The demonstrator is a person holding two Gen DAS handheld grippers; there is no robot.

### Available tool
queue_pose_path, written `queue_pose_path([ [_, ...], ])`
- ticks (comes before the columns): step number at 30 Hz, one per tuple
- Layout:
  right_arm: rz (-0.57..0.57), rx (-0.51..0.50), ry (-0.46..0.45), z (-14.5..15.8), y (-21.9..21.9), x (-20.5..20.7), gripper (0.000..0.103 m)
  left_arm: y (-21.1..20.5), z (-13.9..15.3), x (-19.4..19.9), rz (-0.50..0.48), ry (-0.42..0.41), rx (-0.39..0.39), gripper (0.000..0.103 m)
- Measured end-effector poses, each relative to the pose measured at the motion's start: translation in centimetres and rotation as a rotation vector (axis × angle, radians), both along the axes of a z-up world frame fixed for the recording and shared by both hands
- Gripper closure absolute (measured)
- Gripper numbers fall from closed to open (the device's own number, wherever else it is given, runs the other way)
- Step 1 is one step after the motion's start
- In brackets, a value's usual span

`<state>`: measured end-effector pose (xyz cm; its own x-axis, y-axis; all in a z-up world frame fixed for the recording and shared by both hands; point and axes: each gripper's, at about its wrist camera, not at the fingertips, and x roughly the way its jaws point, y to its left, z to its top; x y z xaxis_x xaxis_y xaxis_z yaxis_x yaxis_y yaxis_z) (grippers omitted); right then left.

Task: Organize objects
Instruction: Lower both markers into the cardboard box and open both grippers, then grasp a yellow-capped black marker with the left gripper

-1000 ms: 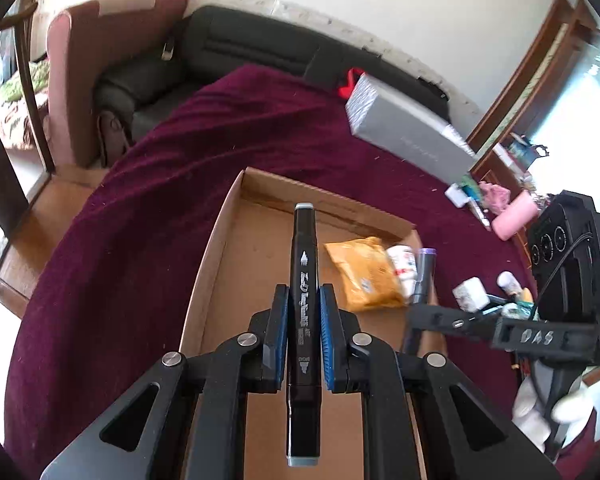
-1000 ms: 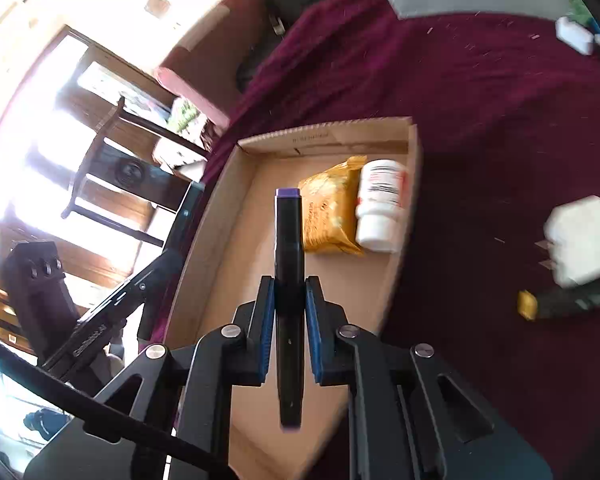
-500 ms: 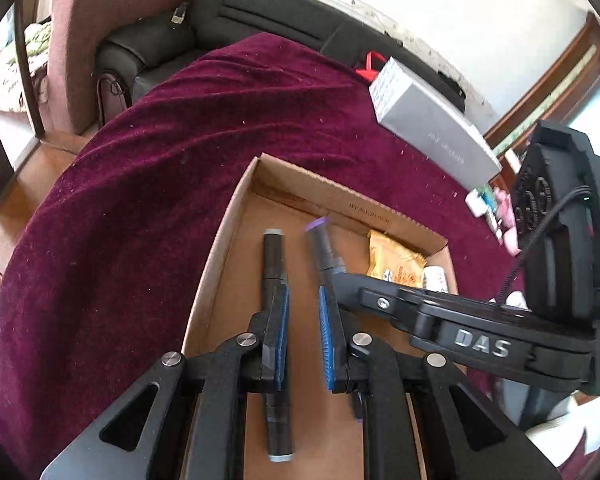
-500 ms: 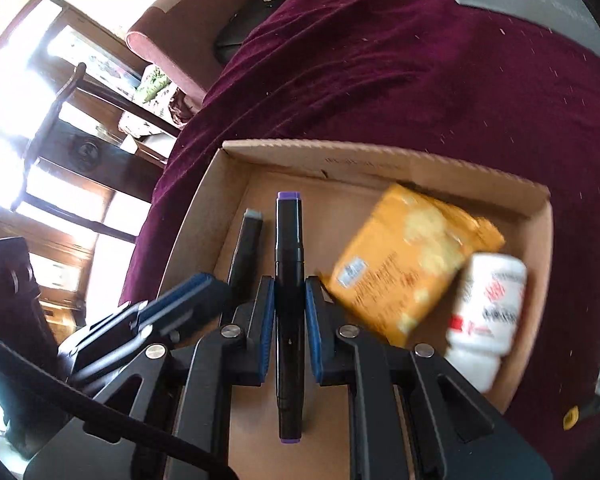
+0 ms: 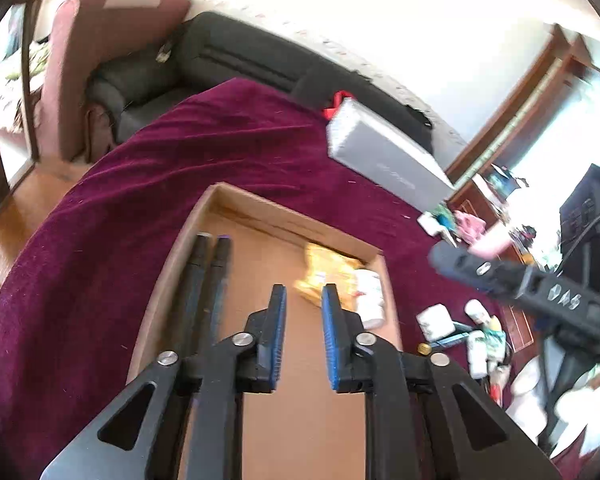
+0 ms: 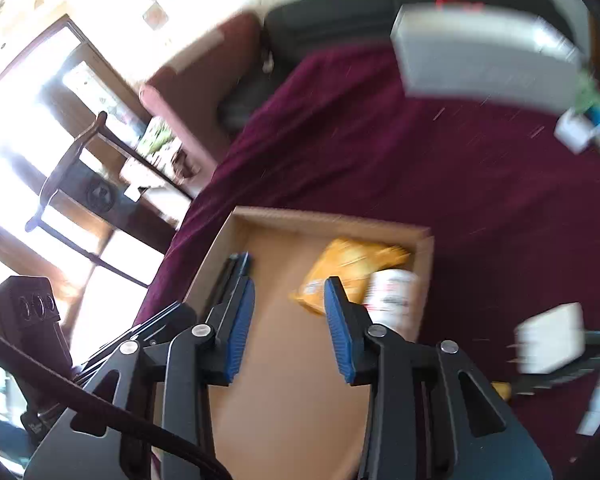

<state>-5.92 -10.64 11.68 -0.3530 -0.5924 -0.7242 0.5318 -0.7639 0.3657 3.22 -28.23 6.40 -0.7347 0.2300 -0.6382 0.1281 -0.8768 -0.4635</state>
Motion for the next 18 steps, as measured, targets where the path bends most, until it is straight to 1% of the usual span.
queue_pose_path([
  [1,-0.021,0.016,0.056,1.3,1.3,0.6,0.056,1.2,0.6,0.5,-0.020,0.017,-0.009,0.074],
  [2,-0.044,0.035,0.112,2.5,2.6,1.3,0.055,1.9,1.0,0.9,-0.030,0.027,-0.010,0.065],
  [3,-0.067,0.053,0.170,3.6,4.0,2.1,0.053,2.9,1.4,1.4,-0.047,0.041,-0.009,0.059],
  [5,-0.135,0.102,0.318,6.3,7.1,4.0,0.048,4.9,2.1,2.1,-0.092,0.057,-0.002,0.055],
  [6,-0.179,0.126,0.394,7.3,8.4,4.9,0.041,5.8,2.4,2.4,-0.114,0.060,0.003,0.053],
  [7,-0.232,0.148,0.480,8.3,9.9,6.1,0.025,6.8,2.5,2.6,-0.136,0.058,0.010,0.053],
  [8,-0.287,0.154,0.558,8.8,11.2,7.1,0.016,7.6,2.6,2.7,-0.151,0.056,0.013,0.052],
  [9,-0.331,0.137,0.626,9.0,12.9,8.3,0.004,8.8,2.6,2.8,-0.175,0.051,0.015,0.051],
  [10,-0.342,0.112,0.655,8.8,14.0,8.8,0.000,9.6,2.6,2.8,-0.191,0.047,0.012,0.051],
  [11,-0.337,0.085,0.654,8.2,15.1,9.0,0.000,10.5,2.6,2.8,-0.205,0.042,0.006,0.051],
  [12,-0.336,0.082,0.614,7.4,16.2,8.8,0.000,11.4,2.6,2.7,-0.218,0.033,-0.003,0.051],
  [14,-0.347,0.096,0.470,5.0,18.1,7.2,0.000,13.3,2.4,2.5,-0.247,0.014,-0.027,0.051],
  [16,-0.379,0.058,0.346,2.1,20.6,5.9,0.000,15.2,2.1,2.3,-0.273,-0.010,-0.067,0.051],
  [18,-0.414,0.033,0.284,0.3,23.0,5.3,0.000,16.9,1.5,1.8,-0.298,-0.032,-0.107,0.051],
])
